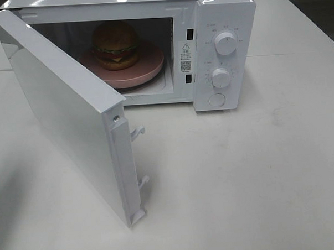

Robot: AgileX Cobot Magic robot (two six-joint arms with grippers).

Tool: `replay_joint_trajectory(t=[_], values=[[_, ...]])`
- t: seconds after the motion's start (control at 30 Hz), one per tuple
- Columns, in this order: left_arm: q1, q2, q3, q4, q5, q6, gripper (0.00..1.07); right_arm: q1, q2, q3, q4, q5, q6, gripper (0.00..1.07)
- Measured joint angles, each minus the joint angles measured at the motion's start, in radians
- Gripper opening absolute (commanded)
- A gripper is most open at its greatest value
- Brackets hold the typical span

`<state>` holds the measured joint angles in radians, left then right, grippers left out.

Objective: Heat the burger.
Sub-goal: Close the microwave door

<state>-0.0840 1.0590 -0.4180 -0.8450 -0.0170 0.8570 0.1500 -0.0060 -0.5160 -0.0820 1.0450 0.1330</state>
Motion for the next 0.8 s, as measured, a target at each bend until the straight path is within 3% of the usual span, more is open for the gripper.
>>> replay_joint_trajectory(t=[0.03,0.1,0.13,0.23,0.3,0.33,0.37,0.4,0.43,0.47,0.5,0.53,0.57,0.6,0.63,0.67,0.7,0.77,0.8], values=[[-0.049,0.028,0.0,-0.002,-0.059,0.002,0.0,0.0,0.0,0.0,0.0,0.0,0.0,0.73],[-0.073,0.043,0.0,-0.002,-0.094,-0.008,0.0,0.0,0.0,0.0,0.0,0.0,0.0,0.73],[-0.114,0.071,0.0,-0.006,-0.154,-0.046,0.0,0.0,0.0,0.0,0.0,0.0,0.0,0.73],[-0.131,0.088,0.0,-0.006,-0.178,-0.065,0.0,0.0,0.0,0.0,0.0,0.0,0.0,0.73],[-0.179,0.151,0.0,0.037,-0.238,-0.188,0.0,0.0,0.0,0.0,0.0,0.0,0.0,0.73],[-0.179,0.151,0.0,0.037,-0.238,-0.188,0.0,0.0,0.0,0.0,0.0,0.0,0.0,0.73],[-0.192,0.169,0.001,0.055,-0.254,-0.22,0.0,0.0,0.0,0.0,0.0,0.0,0.0,0.73],[-0.219,0.201,0.002,0.109,-0.302,-0.309,0.0,0.0,0.0,0.0,0.0,0.0,0.0,0.73],[-0.219,0.201,0.002,0.109,-0.302,-0.309,0.0,0.0,0.0,0.0,0.0,0.0,0.0,0.73],[-0.24,0.236,0.002,0.186,-0.362,-0.4,0.0,0.0,0.0,0.0,0.0,0.0,0.0,0.73],[-0.251,0.254,0.002,0.235,-0.389,-0.455,0.0,0.0,0.0,0.0,0.0,0.0,0.0,0.73],[-0.251,0.254,0.002,0.235,-0.389,-0.455,0.0,0.0,0.0,0.0,0.0,0.0,0.0,0.73],[-0.269,0.286,0.002,0.336,-0.431,-0.572,0.0,0.0,0.0,0.0,0.0,0.0,0.0,0.73],[-0.275,0.3,0.002,0.383,-0.45,-0.62,0.0,0.0,0.0,0.0,0.0,0.0,0.0,0.73],[-0.275,0.3,0.002,0.383,-0.45,-0.62,0.0,0.0,0.0,0.0,0.0,0.0,0.0,0.73],[-0.284,0.334,0.002,0.499,-0.499,-0.726,0.0,0.0,0.0,0.0,0.0,0.0,0.0,0.73],[-0.284,0.334,0.002,0.499,-0.499,-0.726,0.0,0.0,0.0,0.0,0.0,0.0,0.0,0.73],[-0.289,0.375,0.002,0.62,-0.569,-0.85,0.0,0.0,0.0,0.0,0.0,0.0,0.0,0.73],[-0.289,0.375,0.002,0.62,-0.569,-0.85,0.0,0.0,0.0,0.0,0.0,0.0,0.0,0.73]])
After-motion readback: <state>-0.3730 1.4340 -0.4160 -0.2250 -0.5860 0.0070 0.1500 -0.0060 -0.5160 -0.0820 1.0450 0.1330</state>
